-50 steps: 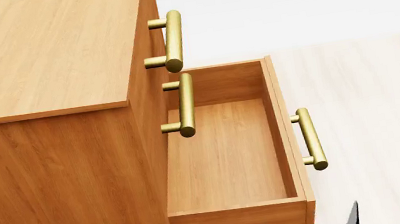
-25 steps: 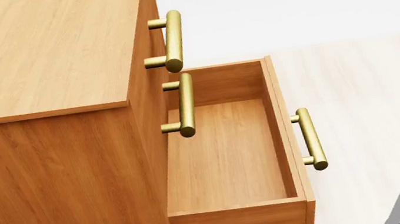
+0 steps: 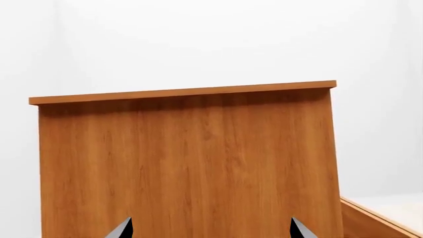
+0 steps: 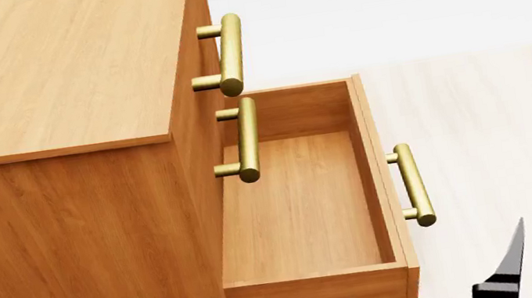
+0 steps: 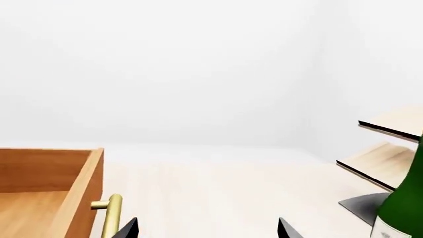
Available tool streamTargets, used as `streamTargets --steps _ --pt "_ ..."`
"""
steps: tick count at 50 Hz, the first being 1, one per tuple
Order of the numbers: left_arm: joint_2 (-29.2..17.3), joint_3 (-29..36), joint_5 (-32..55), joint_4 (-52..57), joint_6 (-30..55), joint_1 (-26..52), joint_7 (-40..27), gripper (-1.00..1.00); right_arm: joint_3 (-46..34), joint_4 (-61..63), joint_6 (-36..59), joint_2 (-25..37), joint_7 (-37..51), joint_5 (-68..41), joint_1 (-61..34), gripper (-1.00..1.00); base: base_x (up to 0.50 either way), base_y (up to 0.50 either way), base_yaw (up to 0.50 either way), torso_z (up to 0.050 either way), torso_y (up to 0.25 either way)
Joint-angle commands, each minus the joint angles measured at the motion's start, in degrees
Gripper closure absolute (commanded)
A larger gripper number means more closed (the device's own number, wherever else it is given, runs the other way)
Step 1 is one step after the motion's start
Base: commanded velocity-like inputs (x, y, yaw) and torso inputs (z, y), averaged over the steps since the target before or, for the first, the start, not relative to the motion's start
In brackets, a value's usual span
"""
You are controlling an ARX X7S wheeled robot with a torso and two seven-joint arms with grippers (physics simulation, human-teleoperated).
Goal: Close the bottom drawer of the cabinet.
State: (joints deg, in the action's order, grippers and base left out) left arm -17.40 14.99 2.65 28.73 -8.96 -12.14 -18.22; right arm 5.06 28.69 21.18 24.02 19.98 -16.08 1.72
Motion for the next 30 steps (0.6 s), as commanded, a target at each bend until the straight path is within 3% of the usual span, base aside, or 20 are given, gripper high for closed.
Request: streamTargets --steps 1,30 --pt "-0.25 0.40 0.02 0.32 0.75 0.23 -0.31 -1.00 0.23 -3.82 3.32 1.61 -2.92 -3.91 -4.58 -1.00 0.00 0.00 0.00 0.000 0.000" --pt "-0.93 1.05 0.48 0.36 1.03 0.58 -1.06 -1.00 -4.94 -16.47 8.89 3.61 -7.51 -4.87 -14.03 -1.00 0.00 0.00 0.00 0.000 0.000"
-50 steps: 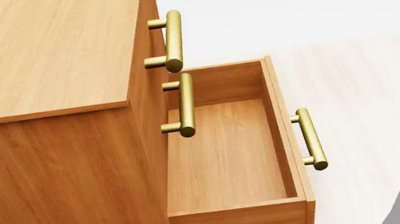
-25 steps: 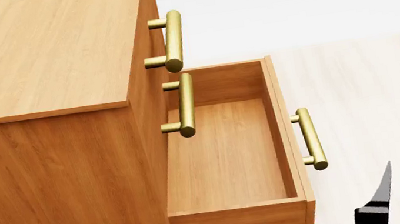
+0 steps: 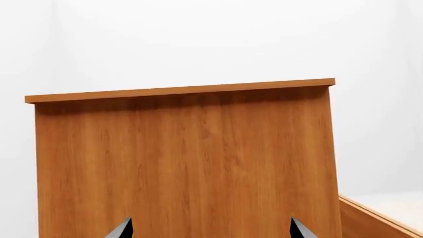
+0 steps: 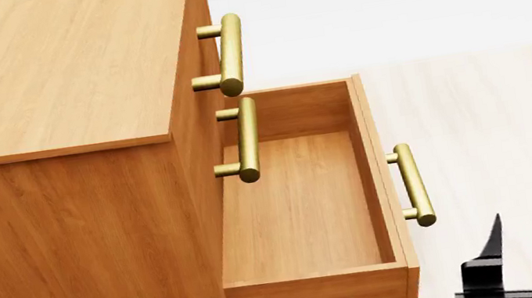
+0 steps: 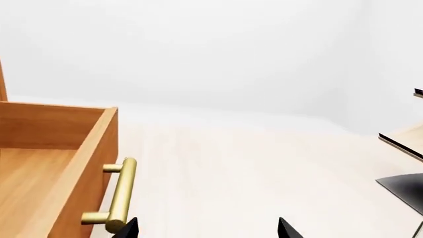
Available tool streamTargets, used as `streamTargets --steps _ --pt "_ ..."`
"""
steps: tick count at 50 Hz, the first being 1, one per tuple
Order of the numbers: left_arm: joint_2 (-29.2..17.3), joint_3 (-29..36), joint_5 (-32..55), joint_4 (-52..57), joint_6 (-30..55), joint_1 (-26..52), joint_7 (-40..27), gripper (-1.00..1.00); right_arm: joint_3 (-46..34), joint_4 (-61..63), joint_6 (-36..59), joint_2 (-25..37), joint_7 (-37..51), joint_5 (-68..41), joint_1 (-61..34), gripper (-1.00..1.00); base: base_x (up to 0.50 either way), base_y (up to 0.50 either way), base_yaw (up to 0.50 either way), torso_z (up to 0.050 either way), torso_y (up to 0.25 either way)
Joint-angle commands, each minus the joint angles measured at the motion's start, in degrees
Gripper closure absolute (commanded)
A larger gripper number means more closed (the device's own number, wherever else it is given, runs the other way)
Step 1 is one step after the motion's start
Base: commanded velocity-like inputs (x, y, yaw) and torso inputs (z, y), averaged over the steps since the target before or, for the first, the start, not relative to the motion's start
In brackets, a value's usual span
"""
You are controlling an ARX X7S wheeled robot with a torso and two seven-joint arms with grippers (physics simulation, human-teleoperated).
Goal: Close the bottom drawer of the cabinet.
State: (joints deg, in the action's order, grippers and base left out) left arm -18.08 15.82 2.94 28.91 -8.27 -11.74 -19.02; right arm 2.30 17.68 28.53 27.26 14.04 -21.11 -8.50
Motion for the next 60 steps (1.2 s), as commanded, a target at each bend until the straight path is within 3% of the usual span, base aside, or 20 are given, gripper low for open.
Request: streamTargets --steps 1,60 --pt "-0.27 0.24 0.22 0.13 0.35 0.21 -0.28 -1.00 -2.57 -6.41 1.58 0.36 -1.86 0.31 -4.36 -1.00 0.00 0.00 0.00 0.000 0.000" --pt "-1.15 1.14 0.99 -2.38 -1.49 0.82 -1.37 -1.00 -9.72 -17.11 1.70 -0.35 -9.74 -0.65 -7.71 -1.00 0.00 0.00 0.00 0.000 0.000"
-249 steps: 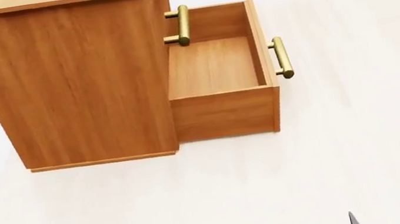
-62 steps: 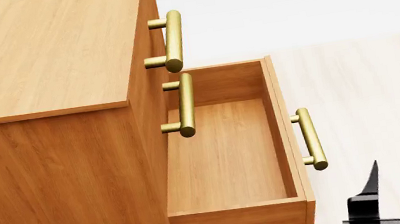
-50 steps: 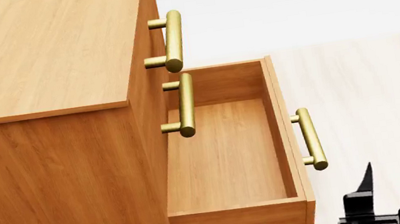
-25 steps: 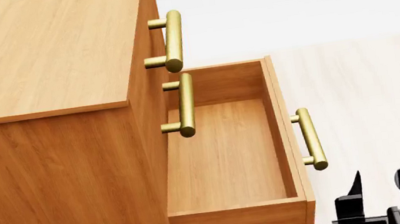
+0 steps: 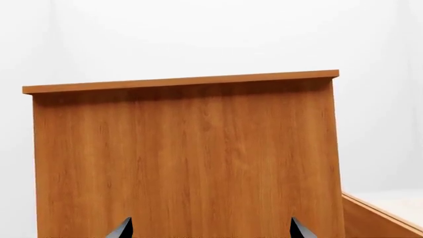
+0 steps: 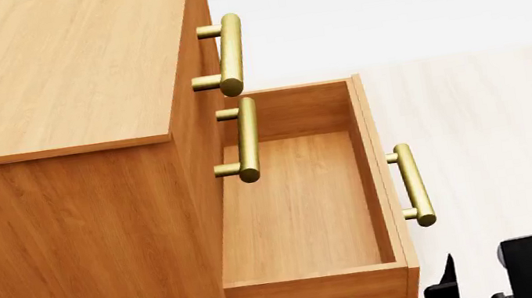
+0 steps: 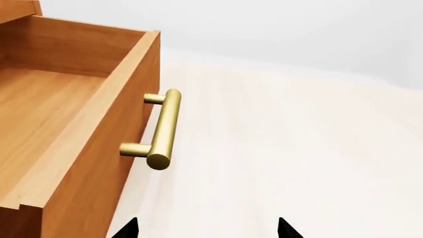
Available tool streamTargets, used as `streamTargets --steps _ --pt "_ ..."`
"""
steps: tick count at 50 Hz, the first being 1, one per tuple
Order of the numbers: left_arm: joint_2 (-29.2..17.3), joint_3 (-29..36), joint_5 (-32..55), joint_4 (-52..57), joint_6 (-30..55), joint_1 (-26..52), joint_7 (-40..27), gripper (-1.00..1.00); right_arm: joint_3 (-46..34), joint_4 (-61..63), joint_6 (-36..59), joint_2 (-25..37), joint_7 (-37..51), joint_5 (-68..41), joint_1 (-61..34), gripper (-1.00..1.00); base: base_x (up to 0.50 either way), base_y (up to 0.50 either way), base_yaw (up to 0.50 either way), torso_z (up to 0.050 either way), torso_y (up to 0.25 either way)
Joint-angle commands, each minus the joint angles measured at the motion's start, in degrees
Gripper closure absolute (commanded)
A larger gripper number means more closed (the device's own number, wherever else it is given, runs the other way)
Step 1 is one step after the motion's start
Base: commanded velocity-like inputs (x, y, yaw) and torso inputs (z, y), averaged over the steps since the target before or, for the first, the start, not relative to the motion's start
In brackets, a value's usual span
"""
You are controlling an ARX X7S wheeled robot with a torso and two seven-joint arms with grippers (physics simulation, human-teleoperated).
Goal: Close the bottom drawer of the cabinet.
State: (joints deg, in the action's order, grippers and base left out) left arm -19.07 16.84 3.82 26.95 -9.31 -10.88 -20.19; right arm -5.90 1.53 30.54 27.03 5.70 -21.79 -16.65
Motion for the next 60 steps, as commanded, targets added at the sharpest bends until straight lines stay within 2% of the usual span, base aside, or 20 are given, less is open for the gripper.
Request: streamTargets --steps 1,60 --pt "-0.17 0.14 0.11 -0.40 -0.44 -0.05 -0.22 -1.00 -1.64 -1.11 -0.37 -0.13 -1.48 0.08 0.43 -1.00 0.00 0.00 0.00 0.000 0.000" --pt "-1.17 0.79 1.24 -0.47 -0.18 0.62 -1.18 -1.00 -11.80 -4.24 4.86 0.35 -6.80 3.04 -6.29 -1.00 0.00 0.00 0.00 0.000 0.000"
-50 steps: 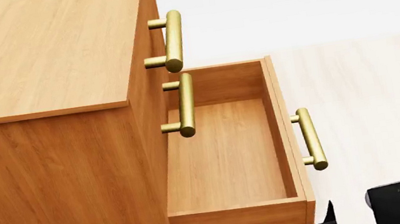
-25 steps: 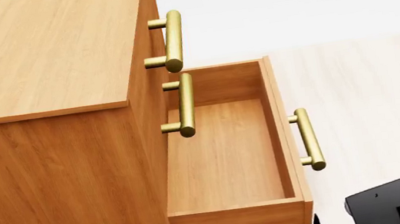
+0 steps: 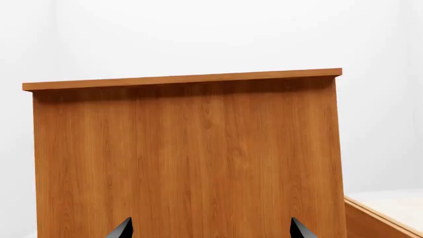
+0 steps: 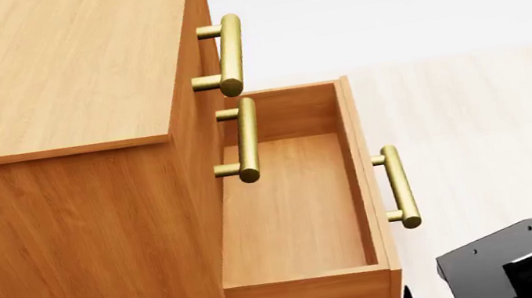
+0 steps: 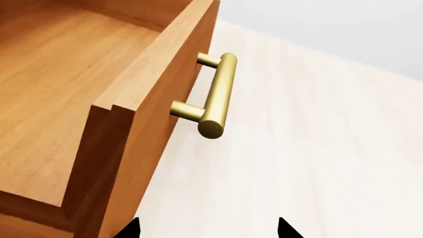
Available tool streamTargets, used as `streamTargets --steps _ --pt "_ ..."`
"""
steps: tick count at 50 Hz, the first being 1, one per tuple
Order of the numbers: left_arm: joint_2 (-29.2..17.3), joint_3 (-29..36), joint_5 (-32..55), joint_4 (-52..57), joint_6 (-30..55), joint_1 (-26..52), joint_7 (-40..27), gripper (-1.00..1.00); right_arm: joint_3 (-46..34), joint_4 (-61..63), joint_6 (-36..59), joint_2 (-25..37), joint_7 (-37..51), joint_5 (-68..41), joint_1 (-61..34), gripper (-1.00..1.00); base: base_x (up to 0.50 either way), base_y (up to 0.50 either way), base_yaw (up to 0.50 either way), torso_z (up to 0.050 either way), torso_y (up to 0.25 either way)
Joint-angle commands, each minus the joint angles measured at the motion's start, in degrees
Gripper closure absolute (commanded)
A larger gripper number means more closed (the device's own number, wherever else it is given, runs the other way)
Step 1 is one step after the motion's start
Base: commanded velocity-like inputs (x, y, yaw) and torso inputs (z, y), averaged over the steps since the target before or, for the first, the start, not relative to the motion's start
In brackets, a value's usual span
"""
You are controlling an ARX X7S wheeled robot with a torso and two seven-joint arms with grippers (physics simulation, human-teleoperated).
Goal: Close the bottom drawer of the cabinet.
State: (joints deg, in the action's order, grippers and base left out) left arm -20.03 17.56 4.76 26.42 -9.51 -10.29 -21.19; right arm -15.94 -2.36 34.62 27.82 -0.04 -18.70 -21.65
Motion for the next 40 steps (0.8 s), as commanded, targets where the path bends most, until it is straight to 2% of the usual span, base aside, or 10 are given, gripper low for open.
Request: streamTargets --steps 1,40 --pt "-0.24 0.07 0.31 0.11 0.07 0.04 -0.20 -1.00 -1.74 -0.68 0.62 -0.58 -0.80 0.15 -1.49 -1.00 0.00 0.00 0.00 0.000 0.000" --pt "-0.84 0.66 0.88 0.16 0.15 0.36 -0.76 -1.00 -7.56 -0.86 2.23 -1.47 -3.49 1.81 -4.99 -1.00 0.00 0.00 0.00 0.000 0.000"
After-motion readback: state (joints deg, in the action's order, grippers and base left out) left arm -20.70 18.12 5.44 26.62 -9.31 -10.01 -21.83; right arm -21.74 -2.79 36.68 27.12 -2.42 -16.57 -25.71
